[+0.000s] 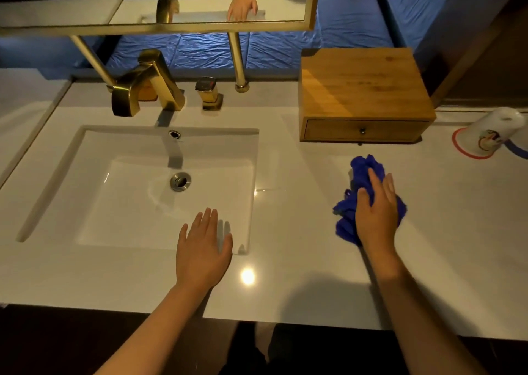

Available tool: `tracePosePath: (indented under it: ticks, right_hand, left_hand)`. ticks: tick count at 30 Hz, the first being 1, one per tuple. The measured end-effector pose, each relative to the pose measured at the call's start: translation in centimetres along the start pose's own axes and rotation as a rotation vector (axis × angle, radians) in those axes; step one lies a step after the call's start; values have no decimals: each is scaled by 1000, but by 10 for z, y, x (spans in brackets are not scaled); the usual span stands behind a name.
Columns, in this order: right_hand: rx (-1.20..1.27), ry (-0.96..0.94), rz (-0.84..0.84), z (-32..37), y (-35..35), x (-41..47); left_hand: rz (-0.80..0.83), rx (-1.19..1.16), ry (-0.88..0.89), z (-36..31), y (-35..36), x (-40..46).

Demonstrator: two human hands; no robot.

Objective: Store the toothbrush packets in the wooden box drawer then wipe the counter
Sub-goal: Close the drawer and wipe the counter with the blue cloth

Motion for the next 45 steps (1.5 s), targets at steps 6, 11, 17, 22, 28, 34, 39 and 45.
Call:
tracePosePath:
  ticks: [6, 11, 17, 22, 28, 34, 39, 45]
  right_hand:
    - [-639, -6, 136, -3, 28, 44]
    - [-659, -190, 242, 40, 76, 54]
    - [-558, -392, 406, 102, 148, 33]
    - [-530, -513, 482, 145, 201, -2]
    - [-426, -561, 494, 134, 197, -40]
    - [-501, -449, 387, 141, 204, -22]
    - [-474, -539, 575, 142, 209, -24]
    - [-655, -748, 936, 101, 187, -71]
  left_hand:
    - [15, -3, -6, 1, 2, 2]
    - [19, -7, -1, 2, 5, 4]
    - [16, -22, -2, 3, 5, 4]
    - [15, -18, -8, 1, 2, 10]
    - [5, -44, -54, 12, -1, 8]
    - [26, -18, -29, 3, 3, 8]
    - [21, -24, -33, 4, 2, 3]
    - [21, -60, -14, 3, 3, 4]
Point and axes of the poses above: each hand's wrist, its own x-axis towards the middle knuckle, its own y-axis out of the palm, z = x × y, the point moved 10 cm from there along x, towards the middle knuckle, and after that the axes turned 8 degrees about z, right-handed, at the moved point
